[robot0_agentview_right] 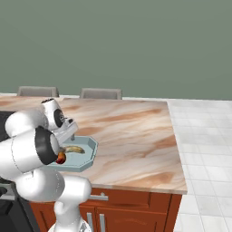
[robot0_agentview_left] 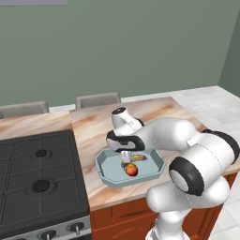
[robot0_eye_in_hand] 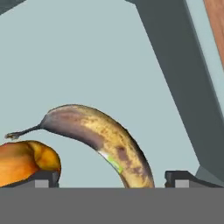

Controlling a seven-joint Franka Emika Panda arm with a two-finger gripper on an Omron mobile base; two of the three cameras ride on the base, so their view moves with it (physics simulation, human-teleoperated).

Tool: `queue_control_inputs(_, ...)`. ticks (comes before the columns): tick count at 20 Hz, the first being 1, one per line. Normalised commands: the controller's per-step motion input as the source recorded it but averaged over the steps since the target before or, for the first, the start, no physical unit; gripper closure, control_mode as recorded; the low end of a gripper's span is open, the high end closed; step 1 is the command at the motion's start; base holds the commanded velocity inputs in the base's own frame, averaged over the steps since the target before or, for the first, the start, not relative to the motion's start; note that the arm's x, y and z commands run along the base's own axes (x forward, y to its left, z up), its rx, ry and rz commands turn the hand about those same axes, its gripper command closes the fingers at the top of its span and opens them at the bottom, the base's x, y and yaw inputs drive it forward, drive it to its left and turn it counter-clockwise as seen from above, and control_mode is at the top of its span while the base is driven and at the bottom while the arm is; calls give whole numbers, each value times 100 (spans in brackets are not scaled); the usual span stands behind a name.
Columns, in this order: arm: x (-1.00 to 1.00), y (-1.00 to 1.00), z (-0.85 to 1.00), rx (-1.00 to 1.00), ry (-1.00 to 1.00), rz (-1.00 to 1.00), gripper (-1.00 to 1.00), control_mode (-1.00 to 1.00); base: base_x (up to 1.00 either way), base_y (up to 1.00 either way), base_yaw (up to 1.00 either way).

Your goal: Pick the banana and peach from the fridge and place them inside the tupperware on the counter.

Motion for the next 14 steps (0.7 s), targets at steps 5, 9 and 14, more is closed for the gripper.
queue_control_inputs(5, -38, 0, 49, 5, 0, 0, -100, -100, 0, 0, 0)
queue_control_inputs(9, -57, 0, 45, 5, -1, -2, -100, -100, 0, 0, 0)
queue_control_inputs(14, -71, 0, 45, 4, -12, -13, -100, -100, 0, 0, 0)
